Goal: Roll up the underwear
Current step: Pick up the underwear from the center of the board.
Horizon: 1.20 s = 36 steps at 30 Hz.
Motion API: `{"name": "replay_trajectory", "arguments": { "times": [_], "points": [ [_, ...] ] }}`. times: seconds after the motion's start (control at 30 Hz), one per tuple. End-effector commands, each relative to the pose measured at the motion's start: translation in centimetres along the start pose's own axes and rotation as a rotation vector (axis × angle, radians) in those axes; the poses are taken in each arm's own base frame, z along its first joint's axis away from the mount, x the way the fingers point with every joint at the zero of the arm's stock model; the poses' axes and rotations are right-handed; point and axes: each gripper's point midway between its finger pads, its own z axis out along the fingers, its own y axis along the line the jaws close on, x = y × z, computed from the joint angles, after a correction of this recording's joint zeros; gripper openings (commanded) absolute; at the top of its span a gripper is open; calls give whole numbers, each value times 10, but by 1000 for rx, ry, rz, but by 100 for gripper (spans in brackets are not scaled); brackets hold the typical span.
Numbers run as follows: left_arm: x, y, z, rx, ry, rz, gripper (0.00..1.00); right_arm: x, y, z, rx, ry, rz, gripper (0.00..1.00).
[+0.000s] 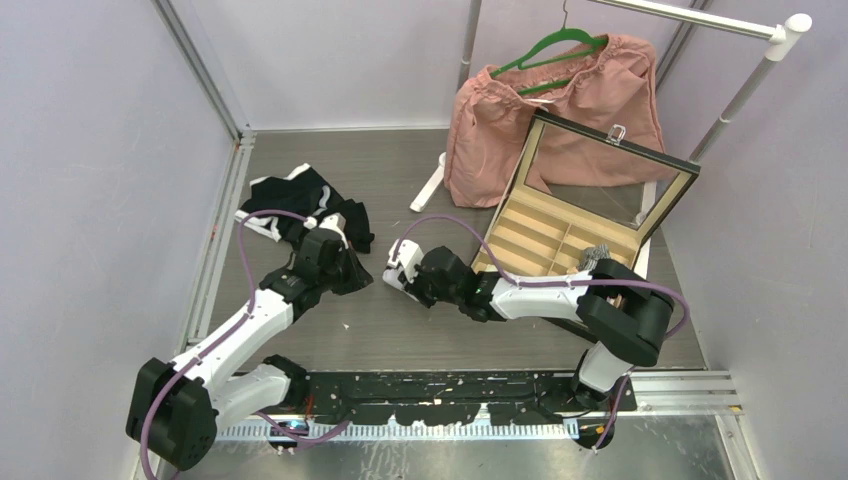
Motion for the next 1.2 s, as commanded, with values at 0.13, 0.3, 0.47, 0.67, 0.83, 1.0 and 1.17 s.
{"name": "replay_trajectory", "arguments": {
  "times": [0.13, 0.3, 0.47, 0.67, 0.83, 1.0, 1.17],
  "points": [
    [0, 5, -13, -2, -34, -5, 1, -36, -4, -24, -57, -120, 165, 1],
    [2, 4, -12, 1, -23, -5, 1, -47, -13, -37, -76, -169, 234, 1],
    [3, 2, -13, 14, -20, -5, 1, -52, -22, -44, -91, -204, 304, 1],
    [4, 0, -14, 27, -16, -1, 1, -58, -30, -50, -99, -232, 363, 1],
    [4, -3, -14, 40, -11, 1, 1, -66, -46, -67, -53, -259, 356, 1],
    [5, -6, -14, 56, 2, -2, 1, -75, -74, -100, 41, -270, 289, 1],
    [8, -13, -13, 89, 30, 0, 1, -72, -120, -151, 229, -223, 200, 1]
  ]
}}
